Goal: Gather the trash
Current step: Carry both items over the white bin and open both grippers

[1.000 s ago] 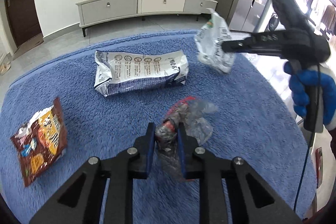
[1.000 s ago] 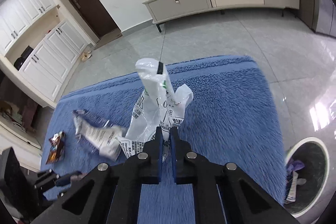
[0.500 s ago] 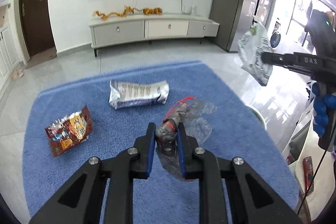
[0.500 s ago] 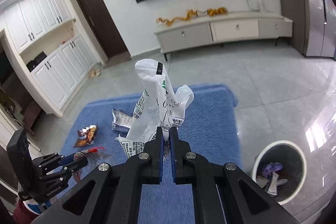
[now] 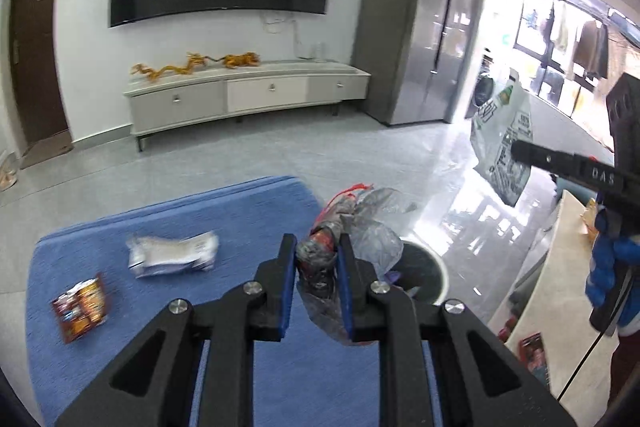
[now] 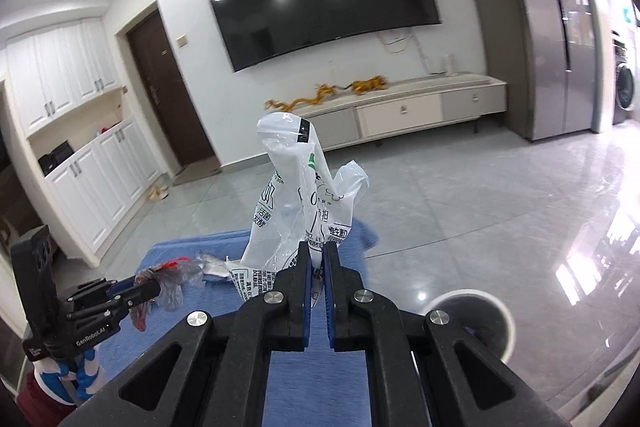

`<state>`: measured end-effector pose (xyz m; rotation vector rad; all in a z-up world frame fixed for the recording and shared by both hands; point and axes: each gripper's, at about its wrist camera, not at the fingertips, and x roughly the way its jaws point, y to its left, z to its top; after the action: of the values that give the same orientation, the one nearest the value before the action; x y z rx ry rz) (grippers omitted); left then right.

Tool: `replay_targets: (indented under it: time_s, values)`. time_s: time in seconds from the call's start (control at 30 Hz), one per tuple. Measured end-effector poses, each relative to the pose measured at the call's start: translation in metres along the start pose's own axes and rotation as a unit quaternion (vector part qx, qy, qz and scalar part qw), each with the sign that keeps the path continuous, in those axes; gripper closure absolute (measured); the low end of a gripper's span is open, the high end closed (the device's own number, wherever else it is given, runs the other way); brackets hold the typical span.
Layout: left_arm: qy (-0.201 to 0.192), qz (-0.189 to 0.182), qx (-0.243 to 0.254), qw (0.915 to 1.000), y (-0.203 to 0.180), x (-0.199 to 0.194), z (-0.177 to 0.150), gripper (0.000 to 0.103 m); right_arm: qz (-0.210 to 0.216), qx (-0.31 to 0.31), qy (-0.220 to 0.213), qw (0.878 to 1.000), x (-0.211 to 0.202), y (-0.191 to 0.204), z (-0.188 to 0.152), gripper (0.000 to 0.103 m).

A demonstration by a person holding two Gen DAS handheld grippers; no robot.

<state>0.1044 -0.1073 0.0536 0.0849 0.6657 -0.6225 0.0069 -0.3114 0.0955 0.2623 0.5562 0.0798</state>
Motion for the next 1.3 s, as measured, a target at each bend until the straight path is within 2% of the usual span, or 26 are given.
replay_targets:
  time_s: [0.17,0.3,0.43,0.6,0.93,1.1,1.3]
  values:
    - [0.025,-0.028,0.025,0.9990,-0.056,0.051,0.019,0.085,-0.040,0.019,0.007,0.999,-0.011,-0.053,-0.001,0.097]
    - [0.062,-0.038,0.046,0.9963,-0.098,0.109,0.026,0.085,-0.073,0.034,0.025,0.996,-0.012,-0.096,-0.004,0.097]
    - [0.099,-0.040,0.056,0.9927,-0.127,0.162,0.026,0.085,-0.095,0.056,0.047,0.993,-0.003,-0.138,-0.012,0.097]
    - [0.154,-0.033,0.065,0.9854,-0.156,0.230,0.018,0.085,-0.111,0.091,0.094,0.985,0.038,-0.184,-0.032,0.097]
    - [0.232,-0.044,0.037,0.9710,-0.177,0.332,-0.012,0.083,-0.129,0.142,0.195,0.962,0.125,-0.246,-0.078,0.097]
    - [0.250,-0.045,0.024,0.9669,-0.181,0.357,-0.023,0.083,-0.135,0.163,0.223,0.952,0.155,-0.270,-0.090,0.097]
    - [0.269,-0.053,0.001,0.9617,-0.178,0.378,-0.030,0.080,-0.134,0.188,0.238,0.944,0.170,-0.289,-0.106,0.094]
